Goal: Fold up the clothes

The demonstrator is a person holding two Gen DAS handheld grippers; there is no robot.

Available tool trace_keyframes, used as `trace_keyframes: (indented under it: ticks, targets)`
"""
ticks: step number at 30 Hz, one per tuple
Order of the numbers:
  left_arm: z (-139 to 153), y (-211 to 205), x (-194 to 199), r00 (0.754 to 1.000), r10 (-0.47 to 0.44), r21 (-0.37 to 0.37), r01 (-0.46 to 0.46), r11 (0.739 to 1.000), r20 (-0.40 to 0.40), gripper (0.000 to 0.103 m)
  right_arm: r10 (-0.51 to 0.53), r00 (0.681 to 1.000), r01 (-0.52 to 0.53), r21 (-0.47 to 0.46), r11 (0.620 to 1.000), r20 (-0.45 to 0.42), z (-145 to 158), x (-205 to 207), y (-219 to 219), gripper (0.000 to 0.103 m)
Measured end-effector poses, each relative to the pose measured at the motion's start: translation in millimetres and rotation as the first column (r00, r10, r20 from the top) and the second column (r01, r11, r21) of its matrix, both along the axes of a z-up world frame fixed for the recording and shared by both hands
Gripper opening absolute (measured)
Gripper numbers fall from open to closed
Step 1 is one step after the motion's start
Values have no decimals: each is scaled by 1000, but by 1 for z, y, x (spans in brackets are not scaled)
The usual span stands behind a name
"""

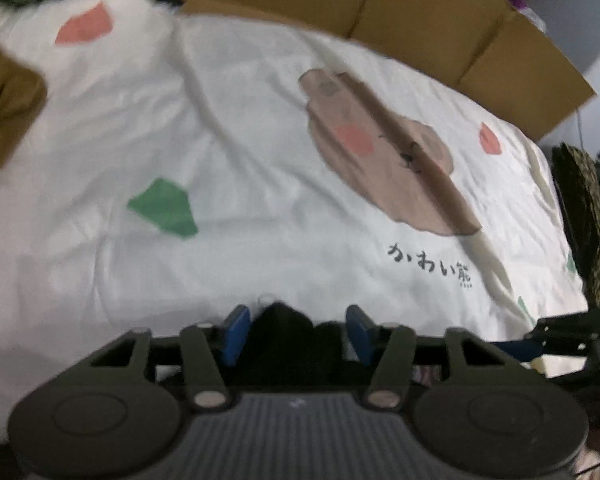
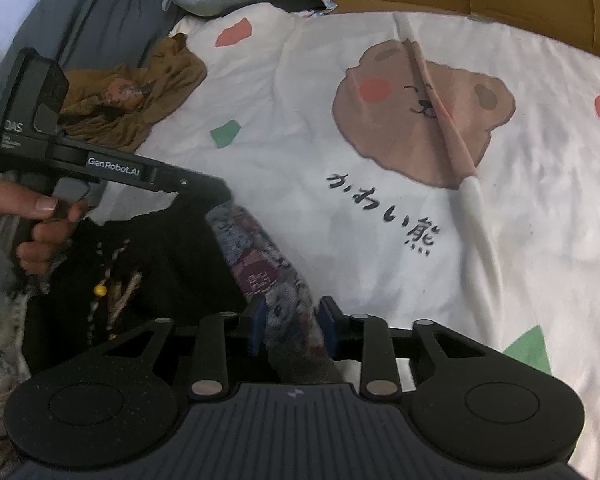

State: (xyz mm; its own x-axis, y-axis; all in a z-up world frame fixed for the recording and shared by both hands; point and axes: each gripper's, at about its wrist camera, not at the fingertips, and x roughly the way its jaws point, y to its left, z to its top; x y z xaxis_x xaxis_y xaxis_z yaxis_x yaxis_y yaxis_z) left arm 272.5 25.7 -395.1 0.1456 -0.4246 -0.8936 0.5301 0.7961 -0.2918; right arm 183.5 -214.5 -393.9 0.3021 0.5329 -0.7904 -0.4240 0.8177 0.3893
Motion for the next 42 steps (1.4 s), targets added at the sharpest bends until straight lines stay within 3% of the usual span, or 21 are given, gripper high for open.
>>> trace_keyframes:
  ticks: [1,3,8,13,20,21,23,24,35,42]
  targets:
    - [-2,2,1,999,22,-6,-22,1000,-23,46,-3,1000,3,-6,1000,-4,-2,1,1,19]
    - [-2,3,-1,999,34,-9,-35,999,-40,43,-2,1000,2,1,1000,-29,-7,4,3,16]
    - [-1,1,-5,997,-38,20,40,999,-69,35,27,999,-27,17,999,-34,-7,-1,7,4]
    - [1,-3,-7,992,-98,24,100,995,-76,39,65,998,-64,21,998,-11,-3,-11,12,3]
    - [-17,2,8,984,4,-38,-11,999,-180,43,138,990,-138,17,990,10,3,-26,25,3]
    - [-18,2,8,983,1,-38,-9,999,-185,35,147,989,-147,17,989,11,3,-28,27,3]
    - [-18,2,7,981,-5,-37,-2,999,-193,11,155,988,-155,16,988,11,3,-31,29,3]
    - [-18,4,5,980,-9,-39,1,999,-197,9,157,988,-157,15,988,10,2,-32,30,3]
    - [9,43,-24,988,-7,-33,2,999,-154,7,146,989,-146,23,989,-1,5,-30,26,5]
    - [20,62,-50,998,-22,-28,21,999,-64,7,134,991,-134,56,989,5,18,-24,20,11]
